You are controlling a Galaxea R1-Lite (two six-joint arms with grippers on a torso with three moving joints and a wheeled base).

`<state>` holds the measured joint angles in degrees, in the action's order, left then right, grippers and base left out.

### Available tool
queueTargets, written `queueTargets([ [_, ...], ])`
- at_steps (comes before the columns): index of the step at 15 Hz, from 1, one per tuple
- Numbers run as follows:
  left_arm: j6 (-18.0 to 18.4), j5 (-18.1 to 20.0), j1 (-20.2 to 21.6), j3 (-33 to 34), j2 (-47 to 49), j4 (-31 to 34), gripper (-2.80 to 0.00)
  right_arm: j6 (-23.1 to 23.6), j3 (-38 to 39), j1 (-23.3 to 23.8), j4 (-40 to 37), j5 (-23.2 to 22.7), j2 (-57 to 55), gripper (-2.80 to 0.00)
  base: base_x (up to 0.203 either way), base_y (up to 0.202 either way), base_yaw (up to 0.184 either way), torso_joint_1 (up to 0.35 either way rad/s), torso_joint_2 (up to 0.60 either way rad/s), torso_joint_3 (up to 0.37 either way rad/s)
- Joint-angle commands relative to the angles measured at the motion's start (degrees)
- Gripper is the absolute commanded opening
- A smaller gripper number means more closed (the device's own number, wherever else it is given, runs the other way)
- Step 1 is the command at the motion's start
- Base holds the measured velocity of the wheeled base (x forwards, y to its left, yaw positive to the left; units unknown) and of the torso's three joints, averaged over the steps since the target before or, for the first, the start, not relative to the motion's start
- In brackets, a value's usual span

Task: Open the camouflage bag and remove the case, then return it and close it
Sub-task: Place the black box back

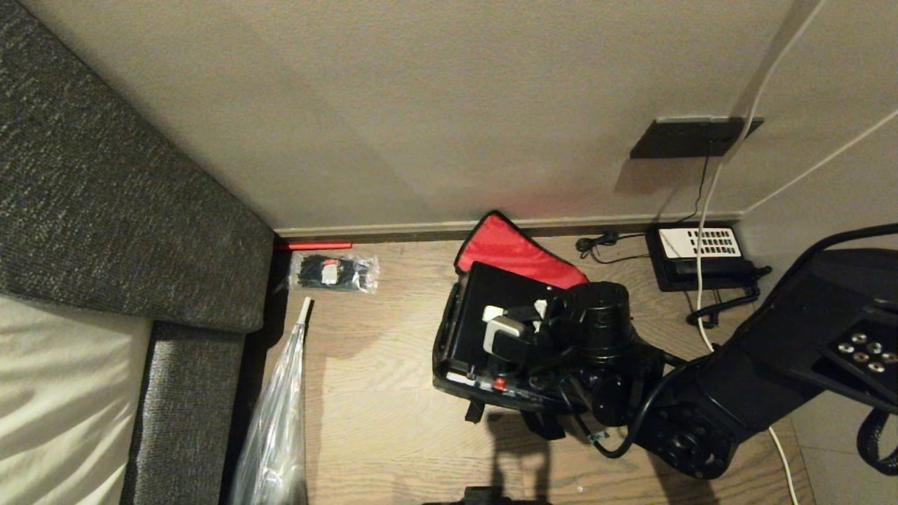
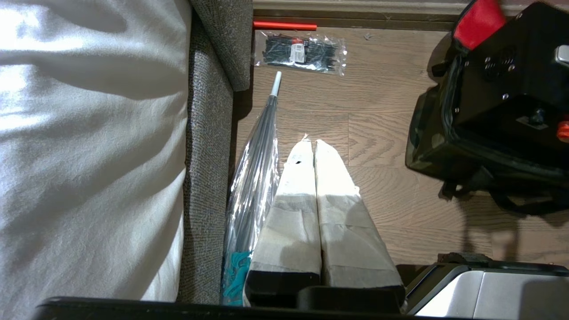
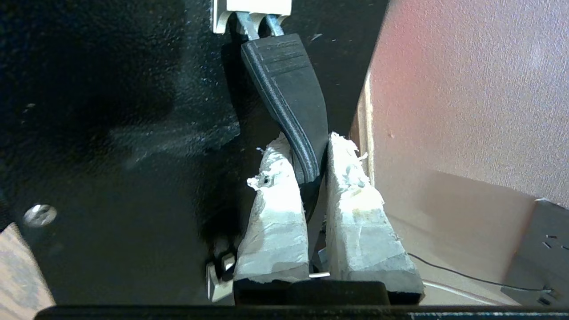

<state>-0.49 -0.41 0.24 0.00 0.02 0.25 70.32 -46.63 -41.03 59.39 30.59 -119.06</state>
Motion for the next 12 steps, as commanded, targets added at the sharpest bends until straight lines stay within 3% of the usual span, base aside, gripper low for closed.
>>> queueTargets([
  [1,0.0,0.0,0.0,0.2,-0.1,0.0,-2.8,0.3,0.0,0.1,0.2,0.1,-0.8,-2.8,0.0,0.0,0.0,0.0,0.0,0.0],
  [12,0.0,0.0,0.0,0.2,-0.1,0.0,-2.8,-3.8,-2.0,0.2,1.9,-0.3,-9.5,-2.8,0.0,0.0,0.0,0.0,0.0,0.0],
])
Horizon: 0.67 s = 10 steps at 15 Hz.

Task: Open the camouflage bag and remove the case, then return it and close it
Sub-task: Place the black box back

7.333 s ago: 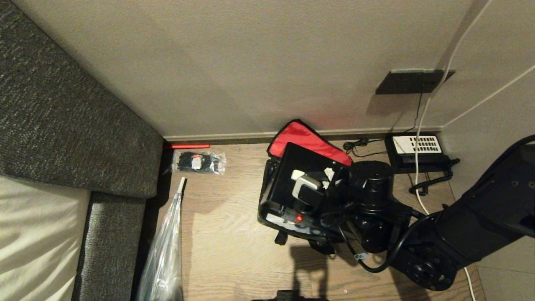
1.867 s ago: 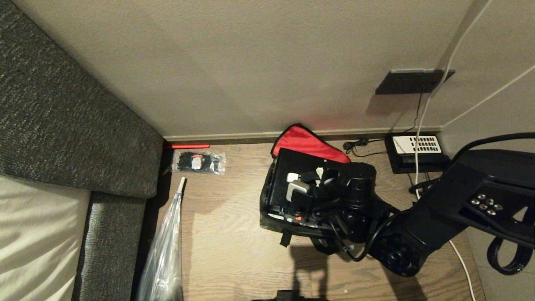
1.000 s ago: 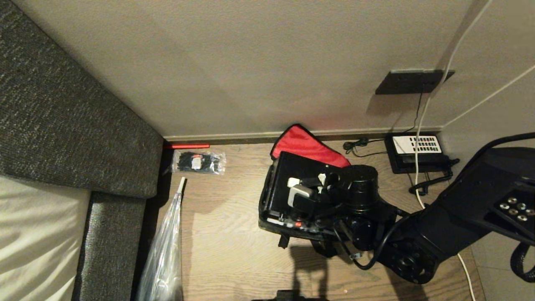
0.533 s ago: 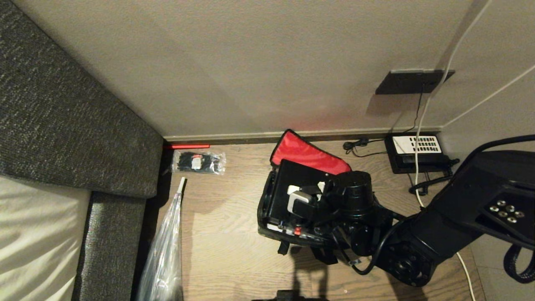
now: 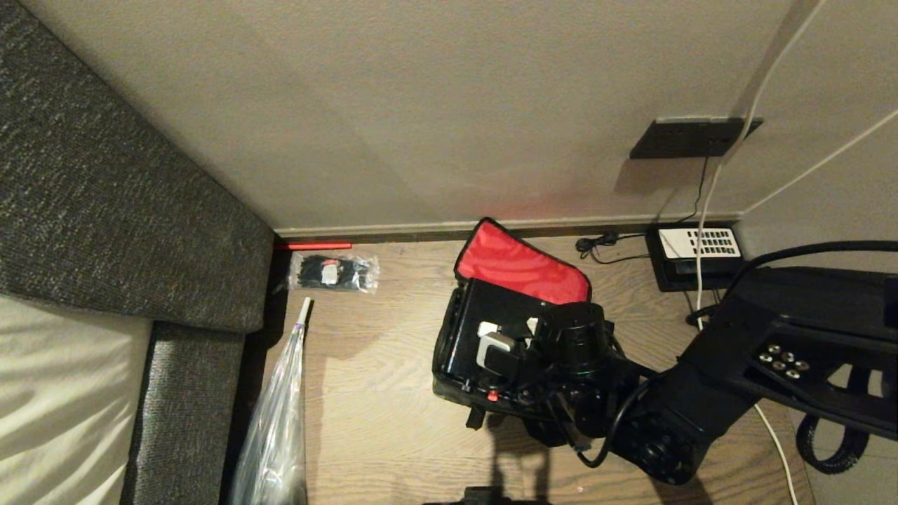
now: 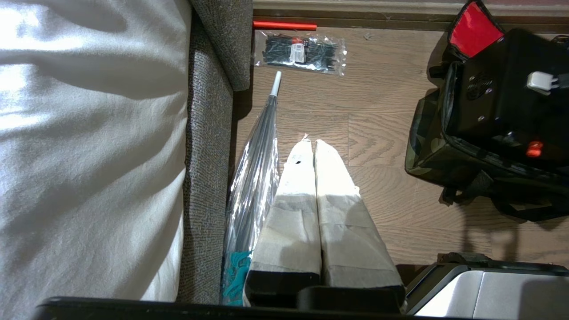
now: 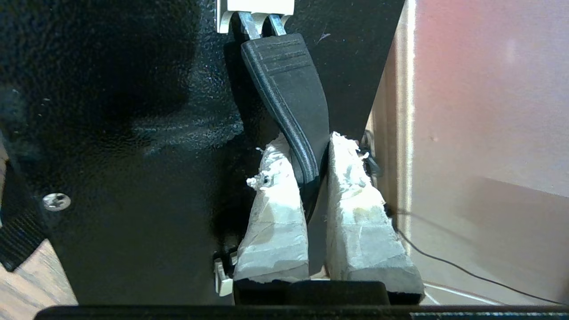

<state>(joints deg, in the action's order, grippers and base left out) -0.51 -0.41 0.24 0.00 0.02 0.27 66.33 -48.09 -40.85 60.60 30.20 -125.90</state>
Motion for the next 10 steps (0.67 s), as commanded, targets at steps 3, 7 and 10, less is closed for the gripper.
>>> queueTargets([
  [3,0.0,0.0,0.0,0.2,-0.1,0.0,-2.8,0.0,-2.7,0.2,2.9,0.0,-4.6,-2.8,0.0,0.0,0.0,0.0,0.0,0.0],
  [7,0.0,0.0,0.0,0.2,-0.1,0.0,-2.8,0.9,-2.9,0.0,1.0,0.1,-0.9,-2.8,0.0,0.0,0.0,0.0,0.0,0.0],
  [10,0.0,0.0,0.0,0.2,-0.1,0.0,-2.8,0.9,-2.7,-1.5,-1.7,0.3,2.1,-2.8,0.0,0.0,0.0,0.0,0.0,0.0],
])
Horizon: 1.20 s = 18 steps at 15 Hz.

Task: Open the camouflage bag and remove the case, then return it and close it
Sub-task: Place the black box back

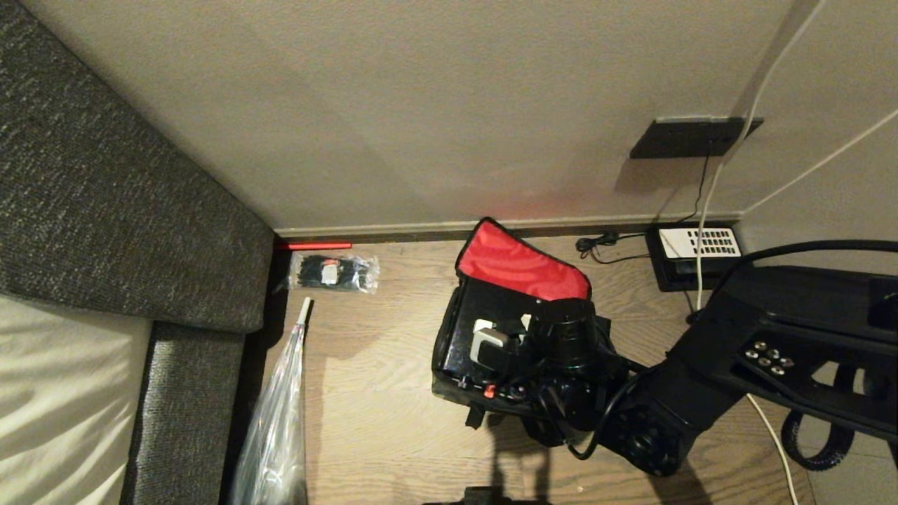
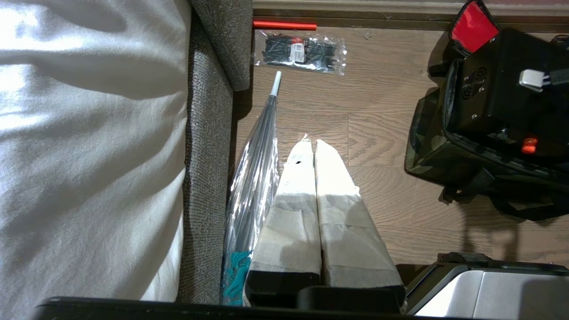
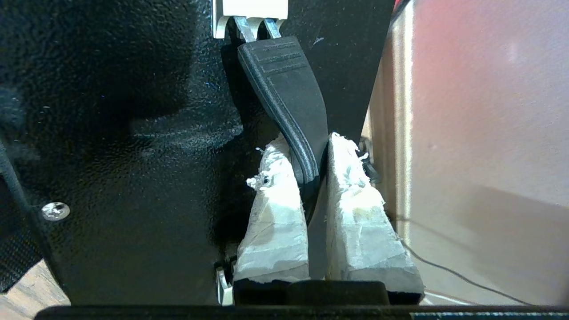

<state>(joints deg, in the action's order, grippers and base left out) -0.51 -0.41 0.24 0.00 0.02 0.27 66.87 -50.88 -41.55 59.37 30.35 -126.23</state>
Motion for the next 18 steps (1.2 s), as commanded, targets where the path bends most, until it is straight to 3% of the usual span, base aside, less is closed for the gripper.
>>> queueTargets([
  [1,0.0,0.0,0.0,0.2,-0.1,0.0,-2.8,0.2,0.1,-1.4,-2.4,0.1,3.4,-2.8,0.0,0.0,0.0,0.0,0.0,0.0],
  [15,0.0,0.0,0.0,0.2,-0.1,0.0,-2.8,-0.7,0.5,-3.1,-8.0,0.1,3.4,-2.8,0.0,0.0,0.0,0.0,0.0,0.0],
  [18,0.0,0.0,0.0,0.2,-0.1,0.0,-2.8,-4.1,0.5,-3.1,-7.8,0.0,1.0,-2.8,0.0,0.0,0.0,0.0,0.0,0.0],
])
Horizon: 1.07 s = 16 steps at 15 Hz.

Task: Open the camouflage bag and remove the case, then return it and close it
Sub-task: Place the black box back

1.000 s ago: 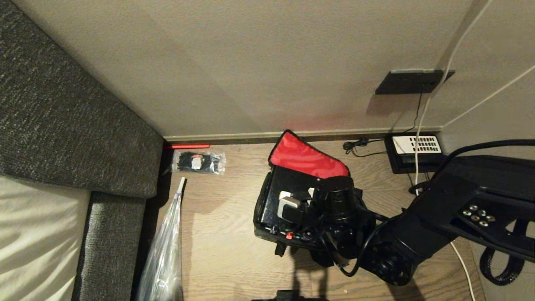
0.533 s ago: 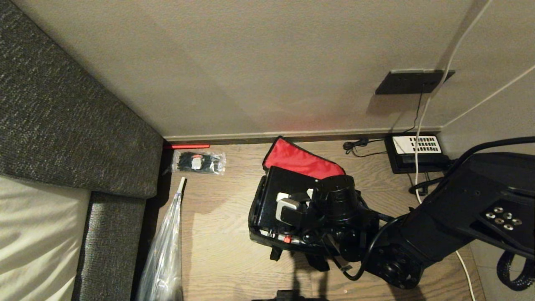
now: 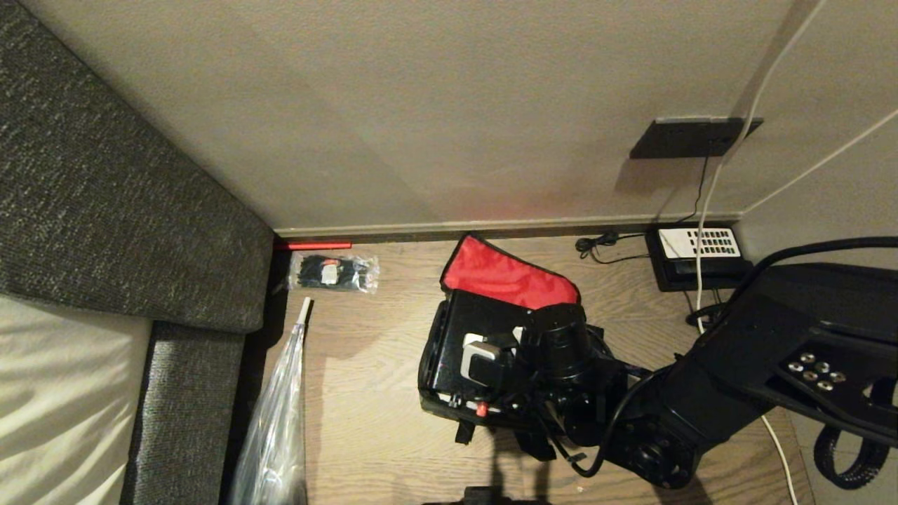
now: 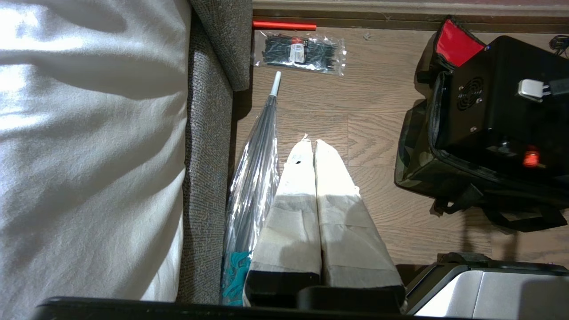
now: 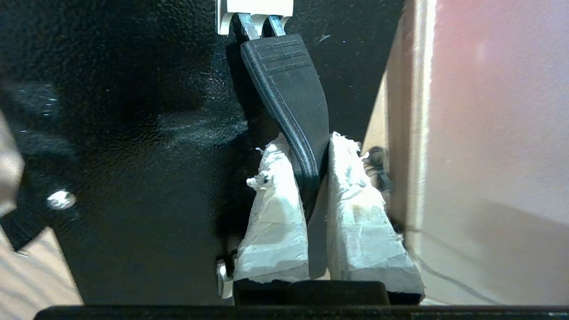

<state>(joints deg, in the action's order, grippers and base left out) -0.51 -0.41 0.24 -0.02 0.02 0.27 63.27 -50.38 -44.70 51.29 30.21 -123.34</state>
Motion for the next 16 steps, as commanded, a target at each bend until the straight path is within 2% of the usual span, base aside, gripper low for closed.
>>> queueTargets([
  [1,0.0,0.0,0.0,0.2,-0.1,0.0,-2.8,-0.8,-0.2,0.1,0.6,0.2,-2.7,-2.8,0.0,0.0,0.0,0.0,0.0,0.0],
  [4,0.0,0.0,0.0,0.2,-0.1,0.0,-2.8,-2.0,-1.0,0.3,1.4,0.1,-4.7,-2.8,0.0,0.0,0.0,0.0,0.0,0.0],
  [9,0.0,0.0,0.0,0.2,-0.1,0.0,-2.8,-2.4,-1.5,1.3,7.2,0.3,-10.6,-2.8,0.0,0.0,0.0,0.0,0.0,0.0],
  [16,0.0,0.0,0.0,0.2,-0.1,0.0,-2.8,-1.8,-3.5,3.4,10.1,0.6,-11.2,-2.8,0.0,0.0,0.0,0.0,0.0,0.0],
])
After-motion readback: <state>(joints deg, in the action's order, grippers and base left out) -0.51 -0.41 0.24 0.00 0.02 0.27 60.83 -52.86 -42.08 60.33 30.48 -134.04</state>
